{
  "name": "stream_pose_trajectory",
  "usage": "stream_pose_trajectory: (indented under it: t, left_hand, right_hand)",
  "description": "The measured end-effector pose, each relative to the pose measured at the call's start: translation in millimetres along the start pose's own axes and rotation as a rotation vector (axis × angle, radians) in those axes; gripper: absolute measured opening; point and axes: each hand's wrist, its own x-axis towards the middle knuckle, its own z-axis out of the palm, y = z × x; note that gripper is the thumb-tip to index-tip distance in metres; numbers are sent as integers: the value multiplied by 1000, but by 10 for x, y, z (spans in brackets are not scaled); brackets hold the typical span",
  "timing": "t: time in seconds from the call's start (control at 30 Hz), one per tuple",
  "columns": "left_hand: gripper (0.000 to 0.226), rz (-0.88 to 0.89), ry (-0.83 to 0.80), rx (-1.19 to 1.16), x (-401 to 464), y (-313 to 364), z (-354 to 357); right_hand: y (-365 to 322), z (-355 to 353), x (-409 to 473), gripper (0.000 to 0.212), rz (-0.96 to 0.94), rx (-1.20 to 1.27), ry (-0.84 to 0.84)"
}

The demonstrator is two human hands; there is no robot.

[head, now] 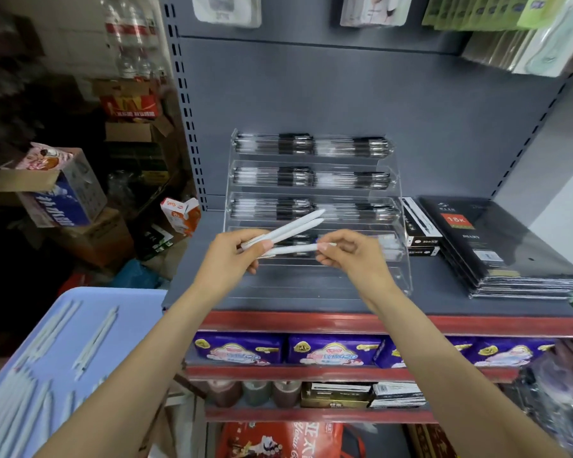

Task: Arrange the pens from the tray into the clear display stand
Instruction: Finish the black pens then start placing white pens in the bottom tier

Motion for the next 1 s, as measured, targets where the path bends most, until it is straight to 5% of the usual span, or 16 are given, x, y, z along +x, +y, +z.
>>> stream_pose_trajectory:
  t: [0.27,0.73,1.0]
  left_hand:
    - [13,-23,208,56,-198,-305,-680]
    - [17,-3,68,28,-325,-394,-858]
    - [16,-3,-20,7,-333,-391,-801]
  right_hand:
    - [158,402,-121,17,50,-196,52]
    - [454,669,-34,9,-47,-929,252]
    - [344,653,-51,12,17,-823,220]
